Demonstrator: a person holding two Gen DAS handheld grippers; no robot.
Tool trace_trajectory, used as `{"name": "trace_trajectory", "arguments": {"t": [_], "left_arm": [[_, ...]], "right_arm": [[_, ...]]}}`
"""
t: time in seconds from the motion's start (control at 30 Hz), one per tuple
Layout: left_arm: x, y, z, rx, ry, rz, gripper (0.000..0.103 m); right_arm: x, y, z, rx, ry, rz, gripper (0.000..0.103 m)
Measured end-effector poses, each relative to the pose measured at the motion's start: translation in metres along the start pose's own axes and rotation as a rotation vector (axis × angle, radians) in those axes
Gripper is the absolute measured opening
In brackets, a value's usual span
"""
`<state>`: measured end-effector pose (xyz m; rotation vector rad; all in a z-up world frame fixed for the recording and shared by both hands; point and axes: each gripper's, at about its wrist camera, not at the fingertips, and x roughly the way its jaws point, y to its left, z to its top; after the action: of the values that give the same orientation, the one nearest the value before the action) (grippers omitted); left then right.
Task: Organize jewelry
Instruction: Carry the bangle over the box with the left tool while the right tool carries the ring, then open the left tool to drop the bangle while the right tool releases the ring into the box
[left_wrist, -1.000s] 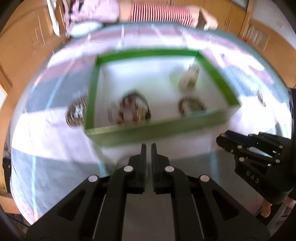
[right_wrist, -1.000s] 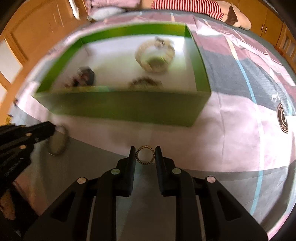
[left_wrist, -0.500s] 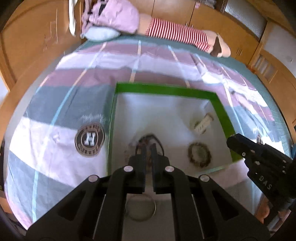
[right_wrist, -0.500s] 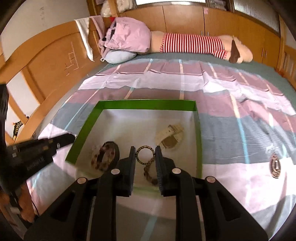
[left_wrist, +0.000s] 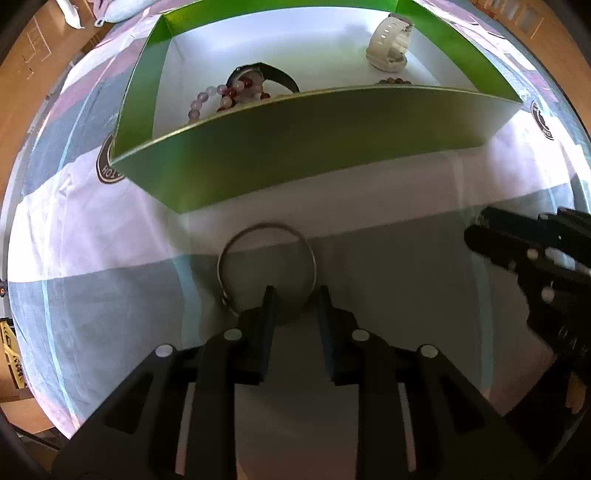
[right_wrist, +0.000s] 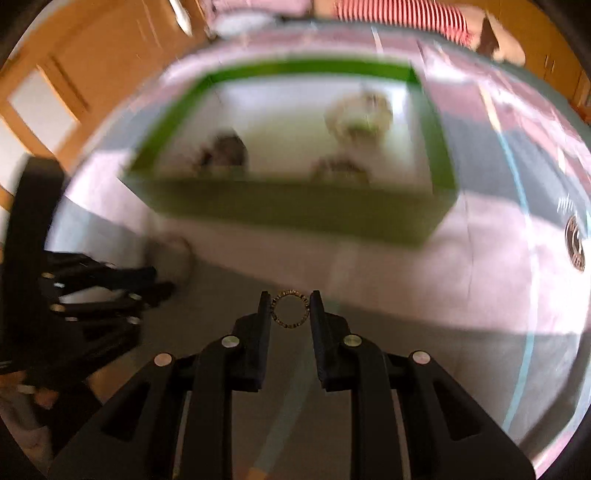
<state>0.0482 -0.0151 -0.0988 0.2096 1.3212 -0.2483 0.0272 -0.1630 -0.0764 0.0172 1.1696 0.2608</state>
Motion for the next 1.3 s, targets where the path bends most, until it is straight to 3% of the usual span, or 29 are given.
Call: {"name": "trace_trajectory", "arguments": {"t": [0.2, 0.23, 0.33, 0.57, 0.77, 0.97, 1.13, 1.3], "left_arm": [[0.005, -0.001, 0.002, -0.007, -0.037, -0.015, 0.024], [0.004, 0.001, 0.001, -0.012, -0.040, -0.026, 0.005], [-0.004, 0.007, 0.000, -0.034, -0.060, -0.069, 0.002], [-0.056, 0.025, 0.006, -0.077, -0.221, -0.154, 0.002], [-0.101, 0.022, 0.033, -0.101, -0.405, -0.100, 0.002], [-0.088, 0.025, 0.075, -0.144, -0.388, -0.126, 0.002], [-0.064, 0.033, 0.092, -0.180, -0.336, -0.116, 0.002], [-0.055, 0.042, 0.098, -0.230, -0.322, -0.166, 0.002]], "right_arm": [[0.008, 0.003, -0.002, -0.013, 0.027, -0.014, 0.021], [0.008, 0.002, -0.002, -0.009, 0.030, -0.018, 0.021], [0.011, -0.001, -0.002, 0.002, 0.039, -0.029, 0.021], [0.001, 0.000, 0.000, 0.004, 0.002, -0.019, 0.021], [-0.031, 0.000, 0.010, 0.001, -0.115, -0.005, 0.021], [-0.057, -0.003, 0.049, 0.034, -0.289, -0.022, 0.021], [-0.025, -0.016, 0.081, 0.068, -0.270, -0.013, 0.021], [-0.002, -0.018, 0.086, 0.091, -0.234, -0.003, 0.021]]}}
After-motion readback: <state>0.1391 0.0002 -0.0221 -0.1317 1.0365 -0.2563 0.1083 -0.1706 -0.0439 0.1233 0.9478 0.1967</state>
